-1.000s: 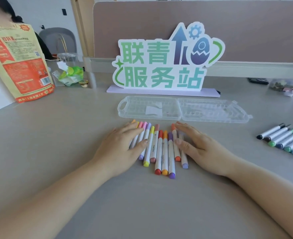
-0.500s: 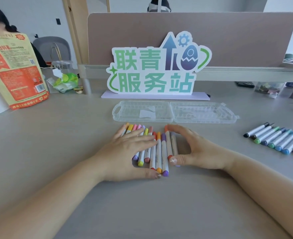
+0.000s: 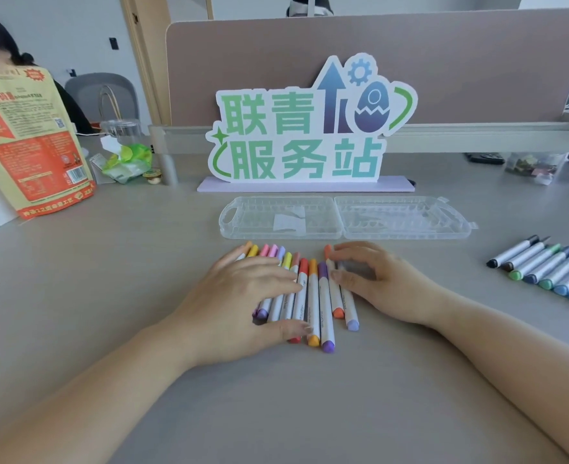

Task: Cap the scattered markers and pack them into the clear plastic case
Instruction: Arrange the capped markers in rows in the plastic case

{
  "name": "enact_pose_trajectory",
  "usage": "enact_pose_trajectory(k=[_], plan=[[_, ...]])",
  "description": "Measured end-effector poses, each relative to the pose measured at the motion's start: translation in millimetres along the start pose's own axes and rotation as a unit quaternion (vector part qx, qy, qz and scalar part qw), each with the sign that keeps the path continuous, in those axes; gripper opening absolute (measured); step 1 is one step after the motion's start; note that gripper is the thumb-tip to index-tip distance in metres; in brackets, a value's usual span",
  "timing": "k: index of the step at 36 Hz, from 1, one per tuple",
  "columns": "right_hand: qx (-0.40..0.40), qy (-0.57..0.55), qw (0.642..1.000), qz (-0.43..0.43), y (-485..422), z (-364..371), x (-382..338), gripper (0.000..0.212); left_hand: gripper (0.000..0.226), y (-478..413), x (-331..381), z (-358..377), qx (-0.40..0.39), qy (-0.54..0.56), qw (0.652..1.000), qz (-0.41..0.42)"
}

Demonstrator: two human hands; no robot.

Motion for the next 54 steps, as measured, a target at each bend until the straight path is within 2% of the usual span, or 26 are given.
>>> enact_pose_trajectory(k=[6, 11, 16, 25, 32, 39, 43, 45, 47, 50, 54], plan=[[0.026, 0.014, 1.000, -0.003, -2, -1, 4, 0.029, 0.061, -2, -5, 1, 0.028, 0.037, 0.998, -0.043], [0.043, 0.018, 0.999, 0.011, -3, -3, 6, 0.015, 0.061, -2, -2, 3, 0.038, 0.040, 0.995, -0.077], [0.040, 0.022, 0.998, 0.042, -3, -3, 10, 0.020, 0.064, -4, 2, 5, 0.047, 0.017, 0.994, -0.097], [0.058, 0.042, 0.995, 0.065, -2, -7, 6, 0.008, 0.027, -14, 6, 4, 0.088, -0.027, 0.982, -0.167], [0.082, 0.150, 0.983, 0.064, -5, -5, -2, 0.020, 0.014, -15, 4, 4, 0.074, -0.035, 0.979, -0.188], [0.087, 0.210, 0.972, 0.062, -6, -9, -6, 0.022, 0.007, -13, -11, -6, 0.095, 0.029, 0.964, -0.245], [0.087, 0.216, 0.968, 0.090, -9, -11, -5, 0.022, 0.020, -9, -19, -11, 0.101, 0.106, 0.953, -0.264], [0.076, 0.213, 0.968, 0.112, -11, -11, -3, 0.024, 0.028, -9, -25, -16, 0.103, 0.111, 0.952, -0.266], [0.064, 0.205, 0.968, 0.129, -12, -11, -1, 0.025, 0.021, -11, -37, -20, 0.101, 0.122, 0.948, -0.277], [0.054, 0.188, 0.969, 0.147, -15, -11, -1, 0.025, 0.015, -19, -60, -27, 0.104, 0.154, 0.933, -0.308], [0.058, 0.135, 0.974, 0.174, -25, -12, -7, 0.032, 0.022, -35, -96, -37, 0.138, 0.225, 0.898, -0.352]])
Point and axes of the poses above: each hand's wrist, its own y-axis away from the middle knuckle, its own z-axis out of the palm, x = y × z, the point moved 6 cm from there along -y, towards the middle knuckle, and after that the axes turned 7 degrees about -z, right-handed, at the moved point
